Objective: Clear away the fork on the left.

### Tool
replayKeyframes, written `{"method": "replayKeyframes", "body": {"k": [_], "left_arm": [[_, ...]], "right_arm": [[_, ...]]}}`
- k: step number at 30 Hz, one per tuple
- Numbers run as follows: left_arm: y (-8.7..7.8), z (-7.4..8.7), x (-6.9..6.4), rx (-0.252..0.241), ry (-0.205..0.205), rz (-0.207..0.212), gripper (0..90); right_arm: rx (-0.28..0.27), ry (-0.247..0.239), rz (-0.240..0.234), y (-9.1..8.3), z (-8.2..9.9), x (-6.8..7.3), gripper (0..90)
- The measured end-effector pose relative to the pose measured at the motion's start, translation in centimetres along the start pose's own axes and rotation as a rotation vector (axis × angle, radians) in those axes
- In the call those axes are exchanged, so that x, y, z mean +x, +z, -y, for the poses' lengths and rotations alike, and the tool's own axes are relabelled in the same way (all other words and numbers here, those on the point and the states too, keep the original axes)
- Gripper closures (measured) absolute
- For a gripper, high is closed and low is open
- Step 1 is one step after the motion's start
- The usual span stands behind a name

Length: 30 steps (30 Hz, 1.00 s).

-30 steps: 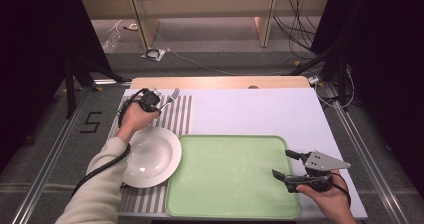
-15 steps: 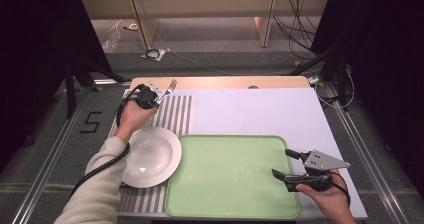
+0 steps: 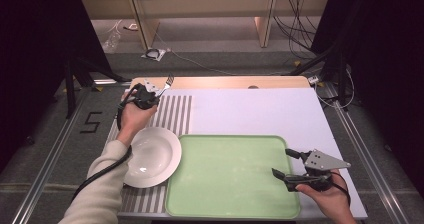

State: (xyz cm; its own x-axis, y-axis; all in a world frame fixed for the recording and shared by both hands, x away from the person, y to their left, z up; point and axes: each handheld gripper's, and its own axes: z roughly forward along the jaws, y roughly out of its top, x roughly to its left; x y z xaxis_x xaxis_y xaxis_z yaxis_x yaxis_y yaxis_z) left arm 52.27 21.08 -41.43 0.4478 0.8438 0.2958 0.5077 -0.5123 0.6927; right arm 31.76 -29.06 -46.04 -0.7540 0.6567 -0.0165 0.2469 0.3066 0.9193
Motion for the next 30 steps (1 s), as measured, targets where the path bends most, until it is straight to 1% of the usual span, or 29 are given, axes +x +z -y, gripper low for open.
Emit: {"method": "replayKeyframes", "body": {"k": [3,5,10,14,15,16,17,18,21,23,25,26,28,29,30], "left_arm": [[-0.2,-0.1,-0.1,-0.011,0.000,-0.004,77.4],[-0.5,-0.2,-0.2,-0.025,-0.008,-0.008,77.4],[-1.2,-0.1,-0.6,-0.047,-0.025,-0.003,77.4],[-2.1,0.2,-0.9,-0.068,-0.047,0.004,77.4],[-2.4,0.2,-1.0,-0.072,-0.048,0.006,77.4],[-3.0,0.2,-1.2,-0.078,-0.050,0.011,77.4],[-3.0,0.2,-1.2,-0.078,-0.050,0.011,77.4],[-3.7,0.3,-1.5,-0.080,-0.057,0.022,77.4],[-4.2,0.4,-1.9,-0.091,-0.063,0.023,77.4],[-4.7,0.6,-2.3,-0.094,-0.068,0.032,77.4],[-5.5,0.9,-2.9,-0.106,-0.090,0.062,77.4],[-5.7,1.0,-3.1,-0.115,-0.106,0.078,77.4],[-6.0,1.1,-3.3,-0.121,-0.111,0.086,77.4],[-6.2,1.2,-3.6,-0.122,-0.106,0.089,77.4],[-6.5,1.3,-4.0,-0.122,-0.102,0.091,77.4]], "right_arm": [[-0.001,-0.004,0.005,-0.1,0.0,0.0,18.6],[-0.001,-0.003,0.006,-0.1,0.0,-0.1,18.6],[-0.003,0.000,0.011,-0.2,0.0,-0.1,18.6],[-0.008,0.006,0.013,-0.2,0.0,-0.1,18.6],[-0.009,0.005,0.014,-0.2,0.0,-0.1,18.7],[-0.010,0.005,0.014,-0.2,0.0,-0.1,18.6],[-0.017,0.012,0.012,-0.2,0.0,-0.1,18.6],[-0.019,0.009,0.012,-0.2,0.0,-0.1,18.6],[-0.021,0.012,0.011,-0.2,0.0,0.0,18.6],[-0.021,0.015,0.010,-0.2,0.0,0.0,18.5],[-0.024,0.013,0.011,-0.2,0.0,0.0,18.5],[-0.017,0.013,0.014,-0.4,-0.1,-0.1,18.5],[-0.029,0.020,0.011,-0.4,0.0,-0.1,18.5],[-0.029,0.020,0.011,-0.4,0.0,-0.1,18.5],[-0.018,0.018,0.014,-0.5,-0.1,-0.1,18.6]]}}
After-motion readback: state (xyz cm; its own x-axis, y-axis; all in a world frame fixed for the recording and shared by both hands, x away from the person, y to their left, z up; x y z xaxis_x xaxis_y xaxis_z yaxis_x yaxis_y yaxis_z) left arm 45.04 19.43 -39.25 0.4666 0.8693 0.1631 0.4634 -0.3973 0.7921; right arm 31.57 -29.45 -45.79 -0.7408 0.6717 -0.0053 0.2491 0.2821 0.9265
